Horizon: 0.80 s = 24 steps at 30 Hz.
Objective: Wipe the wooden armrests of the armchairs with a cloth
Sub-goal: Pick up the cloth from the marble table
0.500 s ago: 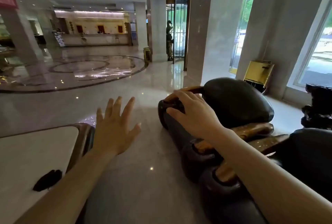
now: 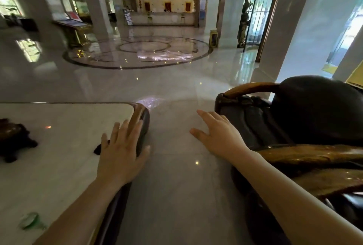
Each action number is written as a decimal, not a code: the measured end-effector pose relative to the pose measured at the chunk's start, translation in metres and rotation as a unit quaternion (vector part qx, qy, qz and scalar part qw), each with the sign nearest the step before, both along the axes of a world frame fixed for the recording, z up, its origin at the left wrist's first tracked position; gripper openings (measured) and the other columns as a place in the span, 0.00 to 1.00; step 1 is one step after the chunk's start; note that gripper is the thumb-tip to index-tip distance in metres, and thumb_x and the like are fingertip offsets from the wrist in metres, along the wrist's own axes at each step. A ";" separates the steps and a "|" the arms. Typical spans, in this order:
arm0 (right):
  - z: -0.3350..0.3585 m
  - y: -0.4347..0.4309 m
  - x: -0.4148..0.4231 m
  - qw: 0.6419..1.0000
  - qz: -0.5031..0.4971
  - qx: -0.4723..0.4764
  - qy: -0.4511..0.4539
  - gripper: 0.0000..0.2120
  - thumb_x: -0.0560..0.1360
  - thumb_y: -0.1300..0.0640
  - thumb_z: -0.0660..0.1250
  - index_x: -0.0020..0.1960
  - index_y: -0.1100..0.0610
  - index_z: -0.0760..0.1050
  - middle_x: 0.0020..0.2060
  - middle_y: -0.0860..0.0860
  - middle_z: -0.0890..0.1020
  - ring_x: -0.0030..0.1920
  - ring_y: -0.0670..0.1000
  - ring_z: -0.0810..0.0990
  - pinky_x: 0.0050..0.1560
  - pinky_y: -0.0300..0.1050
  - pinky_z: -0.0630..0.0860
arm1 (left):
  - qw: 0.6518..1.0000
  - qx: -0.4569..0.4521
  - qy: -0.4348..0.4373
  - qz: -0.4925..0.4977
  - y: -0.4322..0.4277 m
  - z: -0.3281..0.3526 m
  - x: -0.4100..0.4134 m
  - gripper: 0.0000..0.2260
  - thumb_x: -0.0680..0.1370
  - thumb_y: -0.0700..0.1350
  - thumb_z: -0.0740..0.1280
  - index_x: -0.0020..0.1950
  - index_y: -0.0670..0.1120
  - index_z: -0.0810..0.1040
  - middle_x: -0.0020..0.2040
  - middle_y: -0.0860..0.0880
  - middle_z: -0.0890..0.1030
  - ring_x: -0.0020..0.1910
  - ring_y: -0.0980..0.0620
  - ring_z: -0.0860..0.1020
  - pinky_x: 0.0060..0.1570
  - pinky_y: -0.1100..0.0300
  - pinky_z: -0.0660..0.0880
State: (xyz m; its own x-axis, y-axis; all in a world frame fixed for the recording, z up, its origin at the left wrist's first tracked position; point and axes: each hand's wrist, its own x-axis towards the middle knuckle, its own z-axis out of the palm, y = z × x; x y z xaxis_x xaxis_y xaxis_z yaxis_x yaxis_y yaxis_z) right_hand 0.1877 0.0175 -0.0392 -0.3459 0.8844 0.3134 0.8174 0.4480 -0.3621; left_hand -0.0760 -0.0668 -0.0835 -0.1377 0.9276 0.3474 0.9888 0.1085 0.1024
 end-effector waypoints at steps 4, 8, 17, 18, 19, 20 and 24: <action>-0.014 0.008 -0.038 0.999 0.042 -0.024 -0.013 0.33 0.77 0.33 0.58 0.78 0.45 0.57 0.74 0.47 0.67 0.73 0.55 0.65 0.66 0.54 0.69 | 0.998 -0.021 -0.003 0.059 -0.016 -0.021 -0.035 0.34 0.77 0.67 0.42 0.81 0.55 0.49 0.81 0.42 0.57 0.79 0.38 0.53 0.73 0.34 0.55; -0.025 0.017 -0.089 0.996 0.084 -0.030 -0.014 0.32 0.78 0.35 0.58 0.77 0.45 0.57 0.74 0.47 0.68 0.73 0.55 0.65 0.65 0.54 0.69 | 0.995 -0.030 -0.013 0.095 -0.020 -0.035 -0.075 0.33 0.78 0.66 0.45 0.80 0.55 0.50 0.80 0.42 0.59 0.79 0.38 0.55 0.73 0.33 0.57; -0.042 0.047 -0.220 0.992 0.116 -0.046 -0.020 0.32 0.78 0.36 0.60 0.77 0.47 0.59 0.72 0.48 0.70 0.72 0.55 0.66 0.64 0.51 0.68 | 0.988 -0.062 -0.045 0.132 -0.013 -0.069 -0.185 0.34 0.77 0.66 0.45 0.81 0.55 0.51 0.80 0.42 0.57 0.79 0.40 0.53 0.74 0.35 0.53; -0.045 0.050 -0.233 0.992 0.116 -0.053 -0.021 0.32 0.78 0.36 0.60 0.77 0.47 0.59 0.72 0.48 0.70 0.72 0.54 0.66 0.65 0.51 0.68 | 0.987 -0.067 -0.045 0.135 -0.011 -0.073 -0.198 0.34 0.77 0.67 0.45 0.81 0.55 0.50 0.81 0.43 0.57 0.80 0.40 0.52 0.74 0.36 0.53; -0.048 0.053 -0.246 0.991 0.119 -0.060 -0.022 0.32 0.78 0.36 0.59 0.77 0.47 0.59 0.72 0.48 0.70 0.72 0.54 0.66 0.65 0.50 0.68 | 0.987 -0.071 -0.046 0.139 -0.009 -0.078 -0.209 0.34 0.77 0.67 0.45 0.81 0.55 0.49 0.81 0.43 0.56 0.80 0.40 0.52 0.74 0.36 0.53; -0.051 0.055 -0.258 0.990 0.123 -0.067 -0.023 0.32 0.78 0.36 0.59 0.77 0.46 0.58 0.72 0.48 0.70 0.72 0.54 0.66 0.65 0.50 0.68 | 0.986 -0.074 -0.048 0.144 -0.007 -0.082 -0.221 0.34 0.77 0.67 0.45 0.81 0.56 0.49 0.81 0.43 0.56 0.80 0.40 0.52 0.74 0.36 0.52; -0.066 0.071 -0.299 0.985 0.142 -0.095 -0.034 0.31 0.78 0.36 0.59 0.77 0.46 0.58 0.70 0.49 0.71 0.71 0.55 0.67 0.64 0.50 0.69 | 0.981 -0.093 -0.057 0.163 0.005 -0.100 -0.256 0.34 0.76 0.68 0.43 0.81 0.57 0.45 0.81 0.44 0.55 0.80 0.41 0.50 0.75 0.37 0.51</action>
State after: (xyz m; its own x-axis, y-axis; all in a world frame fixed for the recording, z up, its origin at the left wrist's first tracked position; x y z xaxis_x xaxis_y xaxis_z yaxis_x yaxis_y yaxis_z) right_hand -0.1108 0.0888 -0.1049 -0.6025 0.7891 0.1199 0.6937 0.5920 -0.4102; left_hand -0.3324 -0.0620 -0.1837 -0.4662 0.8733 0.1414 0.8813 0.4447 0.1597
